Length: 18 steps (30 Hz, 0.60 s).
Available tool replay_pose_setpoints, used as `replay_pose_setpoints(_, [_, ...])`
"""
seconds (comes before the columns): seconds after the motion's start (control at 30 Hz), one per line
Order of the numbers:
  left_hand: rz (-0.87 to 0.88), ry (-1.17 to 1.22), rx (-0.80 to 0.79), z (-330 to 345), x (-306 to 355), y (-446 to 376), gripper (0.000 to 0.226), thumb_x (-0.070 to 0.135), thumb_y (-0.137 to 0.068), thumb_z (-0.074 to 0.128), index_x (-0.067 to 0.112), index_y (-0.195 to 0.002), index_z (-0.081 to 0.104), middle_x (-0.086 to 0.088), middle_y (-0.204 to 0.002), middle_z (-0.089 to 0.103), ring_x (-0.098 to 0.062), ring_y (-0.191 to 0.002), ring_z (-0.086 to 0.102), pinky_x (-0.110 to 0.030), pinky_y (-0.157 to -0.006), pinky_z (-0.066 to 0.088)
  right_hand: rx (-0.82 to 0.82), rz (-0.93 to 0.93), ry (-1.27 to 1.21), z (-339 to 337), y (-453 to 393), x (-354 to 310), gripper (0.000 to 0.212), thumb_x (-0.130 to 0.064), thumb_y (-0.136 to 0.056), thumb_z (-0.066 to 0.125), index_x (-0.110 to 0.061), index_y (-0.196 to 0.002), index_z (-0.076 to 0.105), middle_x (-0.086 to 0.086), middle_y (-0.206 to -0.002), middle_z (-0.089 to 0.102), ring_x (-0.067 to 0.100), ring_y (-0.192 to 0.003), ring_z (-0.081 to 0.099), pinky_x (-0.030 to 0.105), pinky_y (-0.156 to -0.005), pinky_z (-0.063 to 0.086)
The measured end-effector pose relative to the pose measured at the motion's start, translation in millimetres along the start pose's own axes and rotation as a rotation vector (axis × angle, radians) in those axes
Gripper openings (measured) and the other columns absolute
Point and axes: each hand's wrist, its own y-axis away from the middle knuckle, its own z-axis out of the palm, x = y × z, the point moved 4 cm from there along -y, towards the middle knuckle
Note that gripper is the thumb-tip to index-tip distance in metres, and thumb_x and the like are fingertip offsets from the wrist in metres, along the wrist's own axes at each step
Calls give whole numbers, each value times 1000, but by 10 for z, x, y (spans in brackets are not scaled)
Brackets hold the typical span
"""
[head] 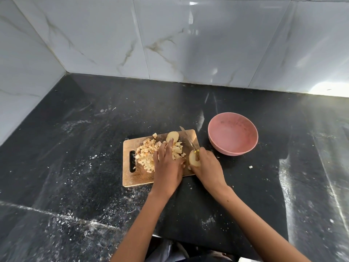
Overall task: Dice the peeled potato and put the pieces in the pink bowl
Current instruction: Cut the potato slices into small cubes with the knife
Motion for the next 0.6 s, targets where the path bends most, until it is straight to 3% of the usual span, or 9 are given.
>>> replay_pose_setpoints(0.07, [-5,5,17,14,-11,13,16,18,-75,78,24,-90,76,-16,-140,49,-34,-130,30,-57,-103,34,-25,-15,-81,-2,74,45,35,-26,-81,72,-12,-103,48,4,-106,57,21,-101,52,26,-73,34])
replay_pose_setpoints(0.13, [26,32,51,19,19,21,21,18,-77,75,21,-98,75,-13,-133,56,-33,-125,42,-51,-105,34,49,-3,-169,-101,152,84,28,-31,-85,69,-13,-93,49,3,-96,60,21,-89,55,30,-70,38])
replay_pose_setpoints(0.23, [151,59,76,59,138,-6,25,22,-79,68,17,-102,73,-10,-123,64,-30,-114,59,-44,-101,40,177,106,-166,-307,332,148,31,-39,-98,44,-19,-75,38,-2,-75,53,17,-67,50,35,-59,35])
replay_pose_setpoints(0.3, [207,29,40,129,229,-52,25,26,-76,72,19,-100,74,-9,-127,63,-29,-117,60,-43,-105,37,133,160,-153,-337,445,195,33,-39,-101,31,-23,-72,33,-3,-68,50,17,-60,48,34,-56,32])
replay_pose_setpoints(0.43, [258,-12,-97,248,331,-160,35,34,-63,88,23,-94,77,-2,-114,71,-21,-112,64,-38,-107,21,-35,251,-127,-222,506,282,30,-36,-103,28,-16,-83,39,4,-71,56,26,-64,56,38,-58,42])
replay_pose_setpoints(0.6, [231,51,-81,207,298,-156,28,32,-70,81,21,-96,77,-1,-109,72,-23,-113,63,-39,-112,11,-161,294,-88,-175,485,204,23,-31,-104,27,-14,-95,39,7,-79,59,26,-73,58,38,-63,44])
